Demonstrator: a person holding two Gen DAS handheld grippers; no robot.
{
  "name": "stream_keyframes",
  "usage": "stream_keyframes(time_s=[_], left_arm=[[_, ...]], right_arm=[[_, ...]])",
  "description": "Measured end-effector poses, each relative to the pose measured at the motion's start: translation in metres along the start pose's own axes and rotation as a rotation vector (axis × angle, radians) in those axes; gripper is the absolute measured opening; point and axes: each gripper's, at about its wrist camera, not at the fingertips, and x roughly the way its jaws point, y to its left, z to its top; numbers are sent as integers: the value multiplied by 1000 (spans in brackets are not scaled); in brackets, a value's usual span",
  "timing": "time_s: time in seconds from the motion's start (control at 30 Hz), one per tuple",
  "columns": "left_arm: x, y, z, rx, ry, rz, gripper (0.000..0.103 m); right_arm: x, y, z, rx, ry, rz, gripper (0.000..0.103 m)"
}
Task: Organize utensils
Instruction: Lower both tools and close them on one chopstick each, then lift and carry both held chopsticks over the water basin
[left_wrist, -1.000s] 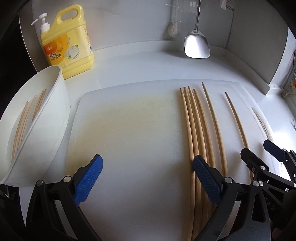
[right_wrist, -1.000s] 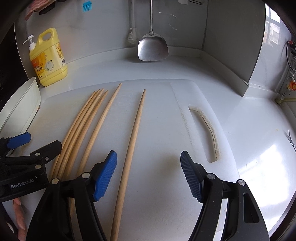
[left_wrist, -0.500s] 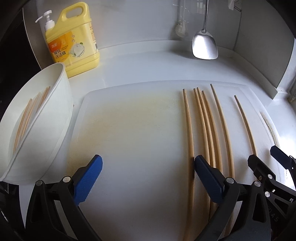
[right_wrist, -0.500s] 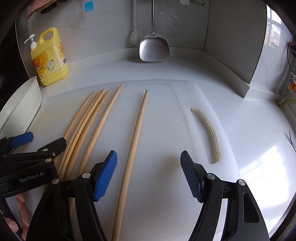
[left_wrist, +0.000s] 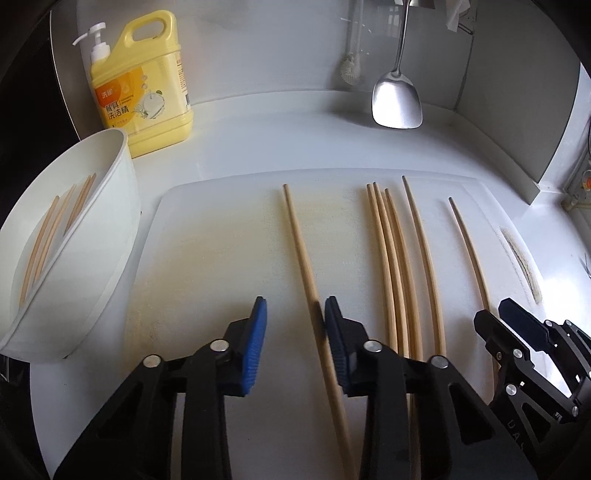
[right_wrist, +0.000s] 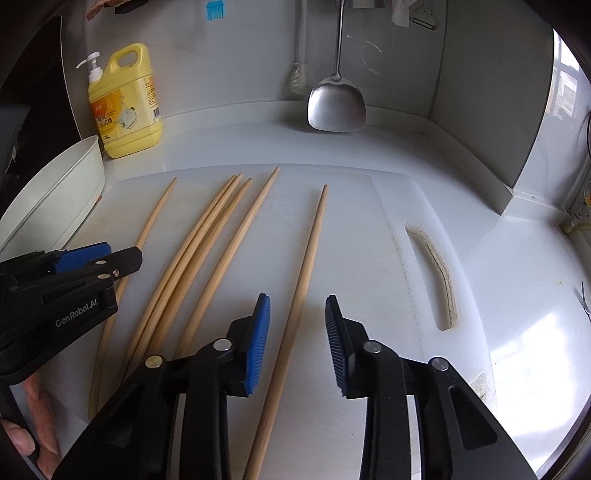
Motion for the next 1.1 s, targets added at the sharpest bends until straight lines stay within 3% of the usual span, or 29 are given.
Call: stream_keyframes(time_s=[0.07, 0.13, 0.57, 0.83, 0.97, 1.1], left_arm=[[-1, -2, -1, 10, 0, -3, 12], [-1, -5, -3, 17, -4, 2, 9], [-10, 3, -6, -45, 45, -46, 7], [-68, 33, 3, -150, 61, -29, 7], [-108, 62, 14, -202, 2, 9, 7], [-134, 115, 25, -264, -42, 54, 7]], right_arm=[[0, 3, -1, -10, -4, 4, 20], [0, 5, -2, -24, -7, -6, 8], [-13, -15, 6, 65, 16, 84, 6], [-56, -9, 43, 41, -24, 190, 6], [-76, 18, 66, -24, -54, 239, 6], [-84, 61, 88, -59, -68, 303, 6]])
